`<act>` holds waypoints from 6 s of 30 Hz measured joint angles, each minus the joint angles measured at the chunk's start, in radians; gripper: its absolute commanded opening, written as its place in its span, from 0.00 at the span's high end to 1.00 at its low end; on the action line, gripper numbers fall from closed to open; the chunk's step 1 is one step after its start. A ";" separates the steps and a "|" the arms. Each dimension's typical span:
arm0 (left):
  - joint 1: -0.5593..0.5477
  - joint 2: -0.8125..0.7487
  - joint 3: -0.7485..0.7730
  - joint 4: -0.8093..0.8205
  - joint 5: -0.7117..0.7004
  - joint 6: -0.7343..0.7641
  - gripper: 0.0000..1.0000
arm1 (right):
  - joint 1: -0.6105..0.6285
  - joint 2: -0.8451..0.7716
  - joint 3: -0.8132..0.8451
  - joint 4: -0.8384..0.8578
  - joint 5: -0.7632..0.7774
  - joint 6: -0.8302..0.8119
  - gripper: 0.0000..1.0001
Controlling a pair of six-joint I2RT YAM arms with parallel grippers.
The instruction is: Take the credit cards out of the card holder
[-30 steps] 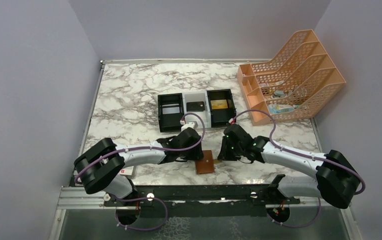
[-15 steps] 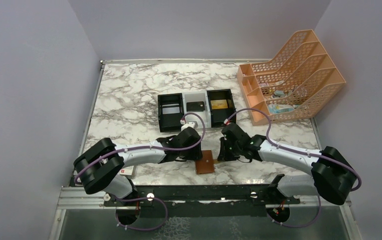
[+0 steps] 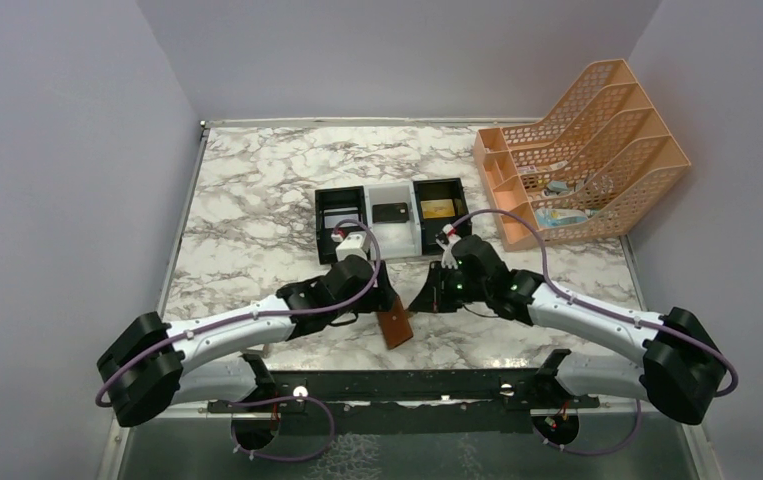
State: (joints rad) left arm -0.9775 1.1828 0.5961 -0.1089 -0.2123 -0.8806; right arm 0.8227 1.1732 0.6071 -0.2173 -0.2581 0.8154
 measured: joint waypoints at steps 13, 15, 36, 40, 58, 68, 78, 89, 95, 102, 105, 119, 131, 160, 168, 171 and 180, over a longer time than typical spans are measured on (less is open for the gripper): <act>0.000 -0.230 -0.040 -0.156 -0.189 -0.093 0.28 | 0.000 0.084 0.072 0.138 -0.148 0.037 0.99; 0.000 -0.245 -0.044 -0.167 -0.207 -0.099 0.28 | 0.000 0.090 0.076 0.131 -0.134 0.037 0.99; 0.000 -0.084 -0.064 0.014 -0.033 -0.033 0.35 | -0.216 0.068 -0.142 0.037 -0.043 -0.040 0.99; 0.000 -0.032 -0.064 0.040 0.014 -0.028 0.37 | -0.216 0.084 -0.147 0.042 -0.043 -0.042 0.99; 0.000 0.059 -0.063 0.059 0.095 -0.050 0.37 | -0.216 0.112 -0.162 0.061 -0.044 -0.035 0.99; -0.005 0.059 -0.063 0.077 0.142 -0.067 0.43 | -0.217 0.134 -0.161 0.088 -0.051 -0.034 0.98; -0.032 0.080 -0.063 0.193 0.208 -0.047 0.45 | -0.220 0.125 -0.171 0.102 -0.049 -0.012 0.80; -0.073 0.245 -0.011 0.314 0.285 -0.004 0.44 | -0.220 -0.058 -0.155 -0.010 0.062 0.011 0.61; -0.078 0.258 -0.008 0.327 0.296 0.016 0.44 | -0.221 -0.097 -0.060 -0.081 0.093 0.010 0.61; -0.079 0.275 -0.007 0.326 0.303 0.039 0.47 | -0.221 -0.102 0.042 -0.112 0.092 -0.009 0.70; -0.079 0.275 0.002 0.325 0.305 0.060 0.51 | -0.221 -0.098 0.059 -0.112 0.063 -0.029 0.86; -0.079 0.296 0.031 0.341 0.348 0.120 0.53 | -0.222 0.131 0.073 -0.005 -0.169 -0.066 0.75; -0.079 0.315 0.034 0.340 0.362 0.135 0.48 | -0.222 0.299 0.076 0.008 -0.178 -0.144 0.78; -0.075 -0.019 0.002 0.099 0.093 0.127 0.32 | -0.224 0.167 -0.195 0.203 -0.160 0.035 0.87; -0.070 0.116 -0.011 0.141 0.151 0.074 0.40 | -0.224 0.175 -0.189 0.196 -0.156 0.037 0.88; -0.070 0.140 -0.017 0.162 0.169 0.057 0.42 | -0.224 0.175 -0.189 0.195 -0.155 0.037 0.88; -0.063 0.152 -0.043 0.248 0.210 0.013 0.41 | -0.224 0.194 -0.184 0.207 -0.166 0.041 0.88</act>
State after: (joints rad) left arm -1.0409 1.3350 0.5529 0.1387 -0.0021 -0.8680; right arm 0.5983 1.3670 0.4229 -0.0101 -0.4240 0.8566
